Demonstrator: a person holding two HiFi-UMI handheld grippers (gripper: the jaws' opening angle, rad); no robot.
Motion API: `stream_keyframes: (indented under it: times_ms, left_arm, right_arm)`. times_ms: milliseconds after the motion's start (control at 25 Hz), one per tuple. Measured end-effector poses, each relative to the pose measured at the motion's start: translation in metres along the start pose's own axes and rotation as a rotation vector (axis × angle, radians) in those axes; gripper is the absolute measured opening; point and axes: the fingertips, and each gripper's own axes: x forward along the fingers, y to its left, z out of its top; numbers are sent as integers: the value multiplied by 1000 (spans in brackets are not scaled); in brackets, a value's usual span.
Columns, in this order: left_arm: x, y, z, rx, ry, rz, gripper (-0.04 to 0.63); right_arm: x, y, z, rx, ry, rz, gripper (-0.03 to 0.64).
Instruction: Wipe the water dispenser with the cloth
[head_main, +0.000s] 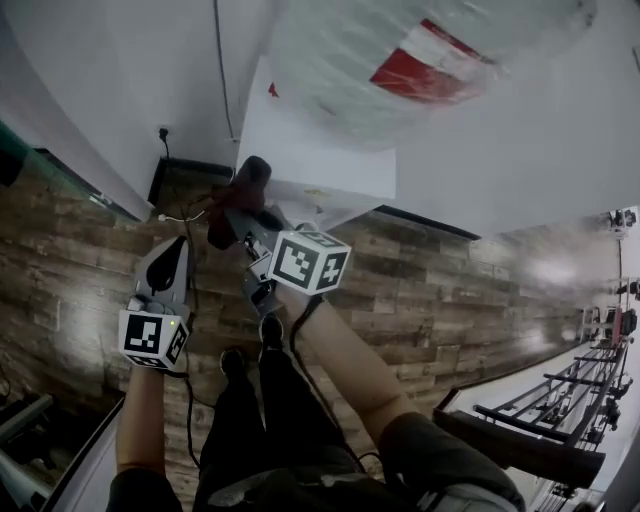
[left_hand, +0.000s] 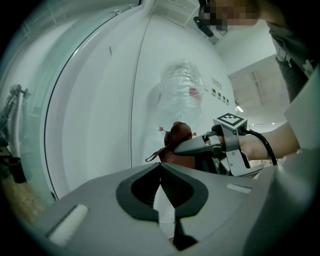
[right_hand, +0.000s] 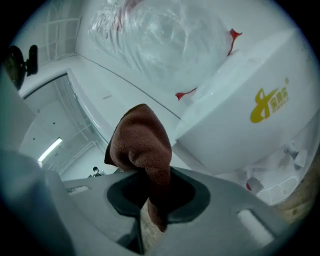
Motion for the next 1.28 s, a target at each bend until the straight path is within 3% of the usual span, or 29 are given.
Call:
stream_keyframes:
  times_ms: [160, 280, 400, 600, 840, 1120, 1280]
  left_arm:
    - [-26, -18, 32, -26, -33, -7, 18]
    - [-47, -62, 71, -5, -100, -97, 18]
    - [-66, -84, 86, 13, -111, -140, 18]
    - [-78, -87, 73, -43, -68, -130, 18]
    - [-99, -125, 55, -14, -10, -187, 18]
    - [-153, -187, 42, 6, -19, -192, 18]
    - [-199, -232, 48, 9, -65, -170, 18]
  right_arm:
    - [-38, 31, -4, -4, -16, 6, 64]
    - [-87, 51, -13, -96, -5, -34, 64]
    - [-132, 64, -27, -187, -5, -106, 64]
    - [-184, 80, -36, -190, -66, -170, 63]
    - [-229, 81, -62, -163, -66, -194, 63]
    - [-310, 102, -91, -191, -144, -174, 63]
    - [-373, 117, -117, -208, -166, -169, 63]
